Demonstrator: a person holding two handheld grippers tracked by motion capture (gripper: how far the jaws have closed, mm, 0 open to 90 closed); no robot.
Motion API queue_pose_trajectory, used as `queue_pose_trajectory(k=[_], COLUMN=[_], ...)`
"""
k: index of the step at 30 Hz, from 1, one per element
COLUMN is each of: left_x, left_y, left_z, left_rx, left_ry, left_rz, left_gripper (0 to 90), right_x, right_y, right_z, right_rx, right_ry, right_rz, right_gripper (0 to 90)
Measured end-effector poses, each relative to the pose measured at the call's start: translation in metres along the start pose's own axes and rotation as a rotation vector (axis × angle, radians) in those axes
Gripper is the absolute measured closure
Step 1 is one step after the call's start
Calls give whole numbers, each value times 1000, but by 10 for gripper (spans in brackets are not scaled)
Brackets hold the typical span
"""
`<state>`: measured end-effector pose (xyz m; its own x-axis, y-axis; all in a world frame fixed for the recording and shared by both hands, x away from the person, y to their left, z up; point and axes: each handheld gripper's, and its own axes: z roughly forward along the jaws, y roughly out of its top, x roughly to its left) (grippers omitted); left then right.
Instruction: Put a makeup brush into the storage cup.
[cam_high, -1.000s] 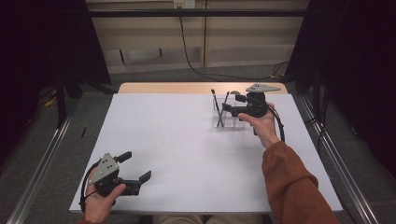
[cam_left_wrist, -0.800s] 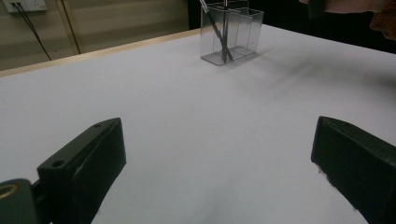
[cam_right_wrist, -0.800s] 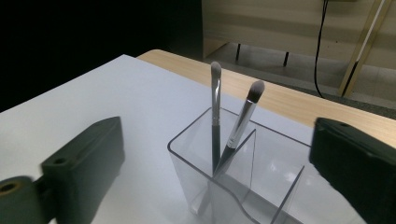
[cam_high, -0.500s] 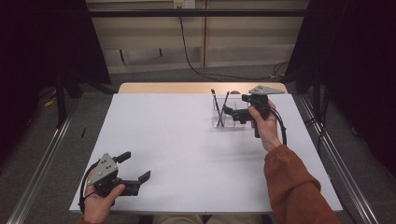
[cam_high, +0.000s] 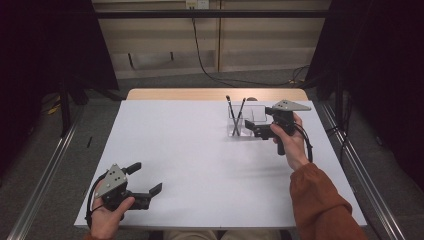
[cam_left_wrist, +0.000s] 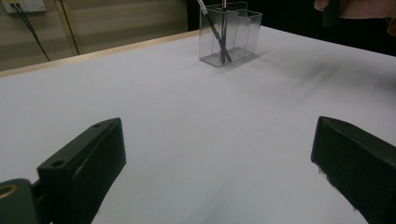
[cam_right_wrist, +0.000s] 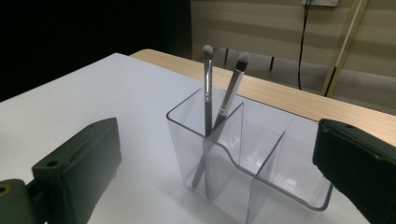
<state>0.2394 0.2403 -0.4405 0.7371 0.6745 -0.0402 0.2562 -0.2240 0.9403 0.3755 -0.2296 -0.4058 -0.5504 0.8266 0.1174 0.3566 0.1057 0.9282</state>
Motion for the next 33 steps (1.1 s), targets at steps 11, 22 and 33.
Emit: queue_pose_trajectory(k=[11,22,33], left_x=[3,5,6], left_y=[0,-1,0], left_z=[-2,-5,-6], left_rx=[-10,-20,-27], left_ry=[11,36,37], left_rz=[-1,-11,-7], left_gripper=[30,28,25], right_x=[10,15,17], right_y=[-7,-20,-33], right_z=[-17,-39,-65], right_rx=[-23,-38,-41], right_ry=[24,5,-3], right_rz=[-2,-5,-13], right_gripper=[8,10,13])
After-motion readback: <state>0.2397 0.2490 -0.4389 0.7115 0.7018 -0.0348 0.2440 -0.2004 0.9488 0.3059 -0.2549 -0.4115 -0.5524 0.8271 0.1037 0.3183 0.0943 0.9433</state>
